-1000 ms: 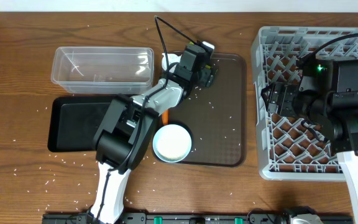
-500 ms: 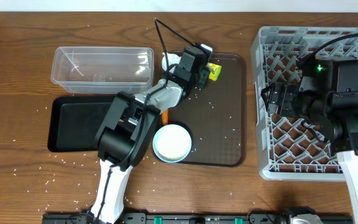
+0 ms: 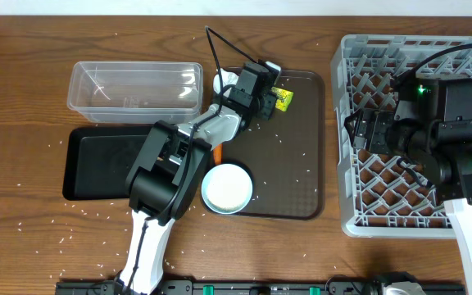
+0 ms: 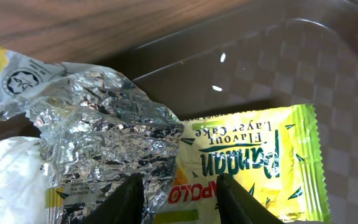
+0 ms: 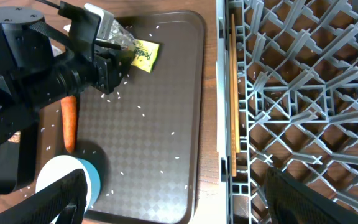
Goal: Sort waste into correct bins and load items into the dishwasher rack
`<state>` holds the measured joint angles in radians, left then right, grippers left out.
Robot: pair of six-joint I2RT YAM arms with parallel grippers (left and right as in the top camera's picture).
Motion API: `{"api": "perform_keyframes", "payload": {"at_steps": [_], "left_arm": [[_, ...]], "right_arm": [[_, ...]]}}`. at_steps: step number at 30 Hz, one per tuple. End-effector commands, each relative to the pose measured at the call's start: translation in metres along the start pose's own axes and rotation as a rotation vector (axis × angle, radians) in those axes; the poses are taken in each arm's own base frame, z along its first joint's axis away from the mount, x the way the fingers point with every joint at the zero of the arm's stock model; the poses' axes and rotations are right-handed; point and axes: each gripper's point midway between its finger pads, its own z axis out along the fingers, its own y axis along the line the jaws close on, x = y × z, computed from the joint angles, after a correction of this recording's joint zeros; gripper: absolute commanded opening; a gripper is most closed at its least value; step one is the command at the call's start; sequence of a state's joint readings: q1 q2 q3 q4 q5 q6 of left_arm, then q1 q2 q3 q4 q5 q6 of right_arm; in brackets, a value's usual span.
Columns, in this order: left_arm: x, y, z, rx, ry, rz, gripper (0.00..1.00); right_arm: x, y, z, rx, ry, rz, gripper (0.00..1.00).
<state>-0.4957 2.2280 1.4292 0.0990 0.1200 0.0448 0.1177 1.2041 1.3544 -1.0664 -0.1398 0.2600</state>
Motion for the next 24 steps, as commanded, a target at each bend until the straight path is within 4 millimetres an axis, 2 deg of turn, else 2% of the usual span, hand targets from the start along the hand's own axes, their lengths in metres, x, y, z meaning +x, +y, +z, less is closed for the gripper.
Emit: {"api": "perform_keyframes", "payload": {"at_steps": [1,3,5,7,8,10,14,18,24], "left_arm": [[0.011,-0.005,0.005,0.026,0.033,-0.006,0.4],[0.017,-0.005,0.004,0.027,0.055,-0.007,0.35],[0.024,-0.005,0.004,0.026,0.085,-0.009,0.26],[0.032,-0.005,0.003,0.027,0.117,-0.008,0.11],[0.035,-0.005,0.003,0.029,0.129,-0.009,0.08],[0.039,-0.009,0.002,0.053,0.146,-0.012,0.06],[0.029,-0.032,-0.008,0.183,0.13,-0.02,0.06],[0.009,-0.045,-0.037,0.244,0.121,-0.034,0.06],[-0.021,-0.044,-0.097,0.235,0.104,-0.036,0.06]], "right_arm": [[-0.002,-0.002,0.0,0.009,-0.003,-0.002,0.84],[-0.002,-0.002,0.0,0.009,-0.003,-0.002,0.84],[-0.002,-0.002,0.0,0.009,-0.003,-0.002,0.84],[-0.002,-0.002,0.0,0.008,-0.004,-0.002,0.84],[-0.002,-0.002,0.0,0.008,-0.004,-0.002,0.84],[-0.002,-0.002,0.0,0.008,-0.003,-0.002,0.84],[-0.002,-0.002,0.0,0.008,-0.003,-0.002,0.84],[-0.002,-0.002,0.0,0.008,-0.003,-0.002,0.83],[-0.002,-0.002,0.0,0.008,-0.004,-0.002,0.84]]}}
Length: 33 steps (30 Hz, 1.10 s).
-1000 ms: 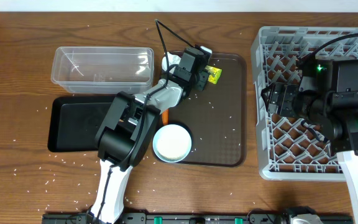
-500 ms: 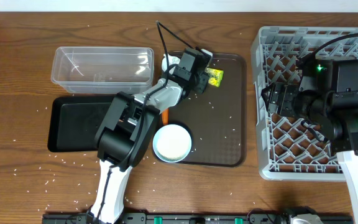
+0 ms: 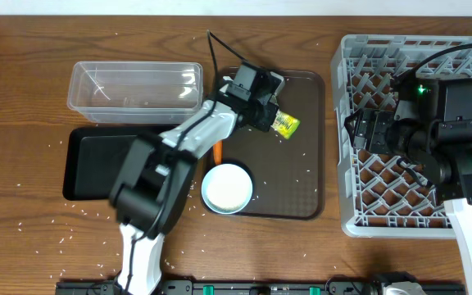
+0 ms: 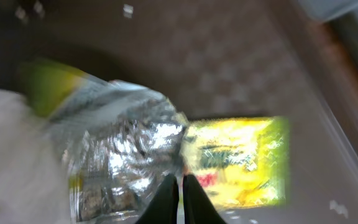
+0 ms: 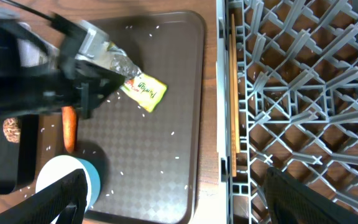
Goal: Sort waste into correct bins and load items into the dishwasher rack
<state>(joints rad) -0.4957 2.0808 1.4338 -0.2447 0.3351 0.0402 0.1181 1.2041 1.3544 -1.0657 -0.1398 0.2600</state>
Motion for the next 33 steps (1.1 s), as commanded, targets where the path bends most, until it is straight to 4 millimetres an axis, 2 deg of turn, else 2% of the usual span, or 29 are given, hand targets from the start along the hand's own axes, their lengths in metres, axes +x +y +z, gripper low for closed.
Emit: {"api": "perform_keyframes", "payload": {"at_steps": [1,4,6,8,10,11,12,13,15,17,18,21,25,29,31,33], "left_arm": [[-0.033,-0.016,-0.055,0.024,-0.096,0.014,0.06],[-0.041,-0.015,-0.086,0.0,-0.121,0.007,0.06],[-0.043,-0.006,-0.104,-0.048,-0.133,-0.006,0.06],[-0.046,0.003,-0.118,-0.08,-0.147,-0.016,0.06],[-0.048,0.007,-0.121,-0.085,-0.159,-0.021,0.06],[-0.048,0.008,-0.117,-0.086,-0.159,-0.017,0.07],[-0.048,0.008,-0.113,-0.084,-0.161,-0.016,0.28],[-0.049,0.008,-0.105,-0.082,-0.164,-0.011,0.41],[-0.053,0.006,-0.087,-0.072,-0.18,0.006,0.5],[-0.058,0.007,-0.068,-0.072,-0.202,0.022,0.68],[-0.06,0.01,-0.057,-0.087,-0.216,0.028,0.7],[-0.064,0.023,-0.031,-0.134,-0.25,0.036,0.89],[-0.053,0.033,0.001,-0.135,-0.238,0.033,0.91],[-0.038,0.039,0.022,-0.134,-0.202,0.025,0.91],[-0.036,0.036,0.025,-0.115,-0.195,0.025,0.86],[-0.037,0.032,0.025,-0.095,-0.199,0.028,0.76]], "right_arm": [[-0.002,-0.002,0.0,0.009,-0.003,-0.002,0.84],[-0.002,-0.002,0.0,0.008,-0.004,-0.002,0.84],[-0.003,-0.002,0.0,0.008,-0.005,-0.002,0.84],[-0.002,-0.002,0.0,0.008,-0.004,-0.002,0.84],[-0.002,-0.002,0.0,0.008,-0.004,-0.002,0.84],[-0.003,-0.002,0.0,0.008,-0.005,-0.002,0.84],[-0.003,-0.002,0.0,0.007,-0.006,-0.002,0.84],[-0.003,-0.002,0.0,0.008,-0.006,-0.002,0.84],[-0.003,-0.002,0.0,0.008,-0.008,-0.002,0.84],[-0.003,-0.002,0.0,0.008,-0.006,-0.002,0.84],[-0.002,-0.002,0.0,0.009,-0.002,-0.001,0.85],[0.0,-0.003,0.0,0.01,0.003,-0.001,0.84],[-0.002,-0.002,0.0,0.008,-0.002,-0.001,0.84],[-0.002,-0.002,0.0,0.008,-0.003,-0.002,0.84],[-0.002,-0.002,0.0,0.008,-0.002,-0.002,0.85],[-0.002,-0.002,0.0,0.009,-0.002,-0.002,0.84]]}}
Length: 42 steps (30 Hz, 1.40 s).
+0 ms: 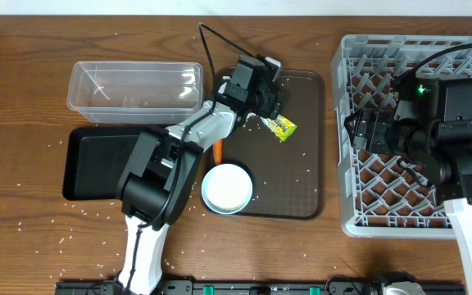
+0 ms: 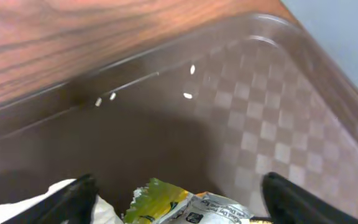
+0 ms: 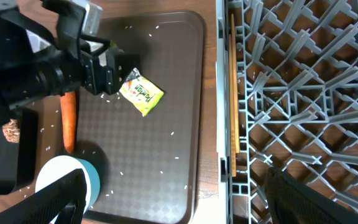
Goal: Sort waste into correct bins and load items into the dishwasher rack
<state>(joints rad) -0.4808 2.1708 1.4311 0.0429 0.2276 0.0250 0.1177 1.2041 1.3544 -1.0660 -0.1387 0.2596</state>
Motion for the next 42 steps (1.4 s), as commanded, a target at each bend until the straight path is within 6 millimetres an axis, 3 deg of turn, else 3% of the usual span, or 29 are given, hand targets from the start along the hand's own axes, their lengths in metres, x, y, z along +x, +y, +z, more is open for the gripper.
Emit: {"api": "perform_keyframes", "payload": {"at_steps": [1,3,7,8,15,21,23,26,31,38,42], "left_arm": [[0.001,-0.004,0.0,0.031,-0.004,0.01,0.64],[0.004,-0.009,0.0,0.061,0.008,0.007,0.43],[0.014,-0.011,0.0,0.074,0.052,-0.013,0.1],[0.016,-0.011,0.0,0.074,0.059,-0.015,0.06],[0.003,-0.018,-0.023,0.089,0.058,-0.02,0.06],[-0.031,-0.032,-0.087,0.096,0.027,-0.075,0.06],[-0.038,-0.027,-0.109,0.051,0.018,-0.075,0.06],[-0.045,0.002,-0.141,-0.115,0.004,-0.085,0.06],[-0.045,0.088,-0.18,-0.459,-0.029,-0.203,0.06],[-0.017,0.195,-0.198,-0.64,-0.166,-0.792,0.06],[-0.015,0.233,-0.202,-0.665,-0.301,-1.043,0.06]], "right_arm": [[-0.002,-0.002,0.0,0.007,-0.003,-0.002,0.85],[-0.003,-0.002,0.0,0.006,-0.007,-0.002,0.85],[-0.003,-0.002,0.0,0.005,-0.009,-0.002,0.85],[-0.003,-0.002,0.0,0.005,-0.009,-0.002,0.85],[-0.004,-0.001,0.0,0.005,-0.009,-0.003,0.85],[-0.004,-0.002,0.0,0.005,-0.009,-0.003,0.84],[-0.004,-0.002,0.0,0.005,-0.009,-0.002,0.84],[-0.004,-0.001,0.0,0.005,-0.01,-0.003,0.85],[-0.004,-0.001,0.0,0.005,-0.01,-0.003,0.85],[-0.006,-0.001,0.0,0.003,-0.018,-0.004,0.85],[-0.006,-0.001,0.0,0.002,-0.02,-0.004,0.85]]}}
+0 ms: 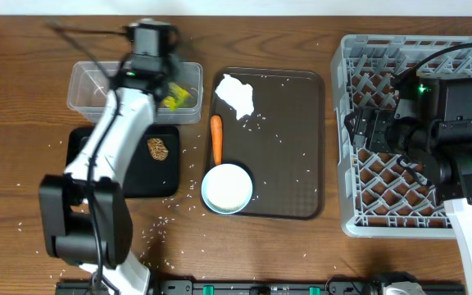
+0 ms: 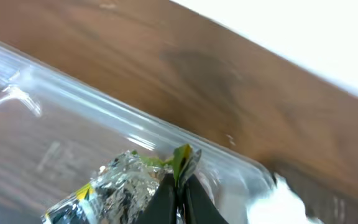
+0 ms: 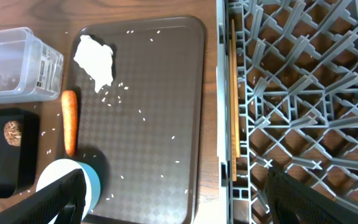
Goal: Sort waste into correct bins and load items into the dishwasher rack
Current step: 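Carry the foil and snack wrapper into the clear plastic bin, then return left gripper to brown tray and grasp the white tissue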
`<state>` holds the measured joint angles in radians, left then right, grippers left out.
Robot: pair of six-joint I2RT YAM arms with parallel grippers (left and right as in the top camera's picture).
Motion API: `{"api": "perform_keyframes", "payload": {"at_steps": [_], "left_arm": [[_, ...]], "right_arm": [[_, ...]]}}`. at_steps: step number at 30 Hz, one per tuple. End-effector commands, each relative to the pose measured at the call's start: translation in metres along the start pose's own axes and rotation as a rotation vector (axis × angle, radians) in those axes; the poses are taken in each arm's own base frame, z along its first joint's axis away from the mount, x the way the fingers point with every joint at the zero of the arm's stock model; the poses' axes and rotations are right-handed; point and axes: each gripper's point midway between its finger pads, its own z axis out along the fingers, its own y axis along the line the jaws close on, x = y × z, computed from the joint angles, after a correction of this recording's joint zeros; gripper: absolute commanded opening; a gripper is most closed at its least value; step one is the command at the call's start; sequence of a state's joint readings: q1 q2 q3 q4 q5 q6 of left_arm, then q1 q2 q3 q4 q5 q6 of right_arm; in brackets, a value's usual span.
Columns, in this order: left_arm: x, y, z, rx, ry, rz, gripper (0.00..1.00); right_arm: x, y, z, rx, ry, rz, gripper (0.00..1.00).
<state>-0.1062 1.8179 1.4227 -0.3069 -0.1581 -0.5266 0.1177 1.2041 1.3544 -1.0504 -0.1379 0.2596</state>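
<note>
My left gripper [image 2: 179,186] is shut on a crumpled yellow-and-foil snack wrapper [image 2: 114,183]. It holds the wrapper over the right end of the clear plastic bin [image 1: 97,82]; in the overhead view the left gripper [image 1: 173,97] is there with the wrapper [image 1: 180,98]. My right gripper [image 3: 179,208] is open and holds nothing. It hovers over the left edge of the grey dishwasher rack [image 1: 416,57]. On the brown tray [image 1: 293,147] lie a white napkin [image 1: 236,92], a carrot [image 1: 215,138] and a white bowl [image 1: 227,188].
A black tray [image 1: 105,164] below the clear bin holds one small brown lump [image 1: 157,149]. Wooden chopsticks [image 3: 232,93] lie along the rack's left side. Rice grains are scattered over the brown tray and the wooden table.
My left arm has moved from the top of the brown tray to the clear bin at the left, carrying the wrapper. The napkin, carrot and black tray now show. The right arm has not moved.
My left gripper stood open around the wrapper beside the napkin on the brown tray. Then it was shut on the wrapper. After that the wrapper hung by the gripper over the tray's top. Now the wrapper is held over the clear bin.
</note>
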Motion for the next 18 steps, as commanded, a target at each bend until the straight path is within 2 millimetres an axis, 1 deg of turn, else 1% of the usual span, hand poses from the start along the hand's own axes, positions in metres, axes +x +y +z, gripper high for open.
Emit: {"api": "perform_keyframes", "payload": {"at_steps": [1,3,5,6,7,8,9,10,12,15,17,18], "left_arm": [[-0.012,0.015,0.012,-0.034,-0.045,-0.29,0.06],[-0.016,0.018,0.016,-0.032,-0.058,-0.324,0.06],[-0.016,0.017,0.016,-0.031,-0.058,-0.328,0.06],[-0.017,0.017,0.016,-0.027,-0.063,-0.329,0.11],[-0.02,0.015,0.016,-0.019,-0.073,-0.32,0.24],[-0.024,0.012,0.016,-0.007,-0.087,-0.289,0.32],[-0.027,0.011,0.014,0.0,-0.098,-0.253,0.42],[-0.029,0.009,0.012,0.004,-0.102,-0.215,0.47],[-0.026,-0.001,0.007,0.044,-0.083,-0.128,0.47],[-0.016,-0.023,0.0,0.109,-0.054,-0.013,0.47],[0.001,-0.05,-0.006,0.195,-0.014,0.108,0.47],[0.013,-0.064,-0.009,0.243,0.01,0.187,0.47]], "right_arm": [[-0.003,-0.002,0.0,0.005,-0.005,-0.002,0.85],[-0.002,-0.002,0.0,0.005,-0.005,-0.002,0.85],[-0.003,-0.002,0.0,0.005,-0.005,-0.002,0.85],[-0.003,-0.002,0.0,0.005,-0.005,-0.002,0.85],[-0.002,-0.002,0.0,0.005,-0.005,-0.002,0.85],[-0.002,-0.002,0.0,0.005,-0.005,-0.002,0.85],[-0.002,-0.002,0.0,0.005,-0.005,-0.002,0.85],[-0.002,-0.002,0.0,0.005,-0.004,-0.002,0.85],[-0.001,-0.002,0.0,0.007,0.001,-0.001,0.85],[-0.001,-0.002,0.0,0.007,0.003,-0.001,0.85],[-0.001,-0.002,0.0,0.007,0.002,-0.001,0.85],[-0.001,-0.002,0.0,0.007,0.002,-0.001,0.85]]}}
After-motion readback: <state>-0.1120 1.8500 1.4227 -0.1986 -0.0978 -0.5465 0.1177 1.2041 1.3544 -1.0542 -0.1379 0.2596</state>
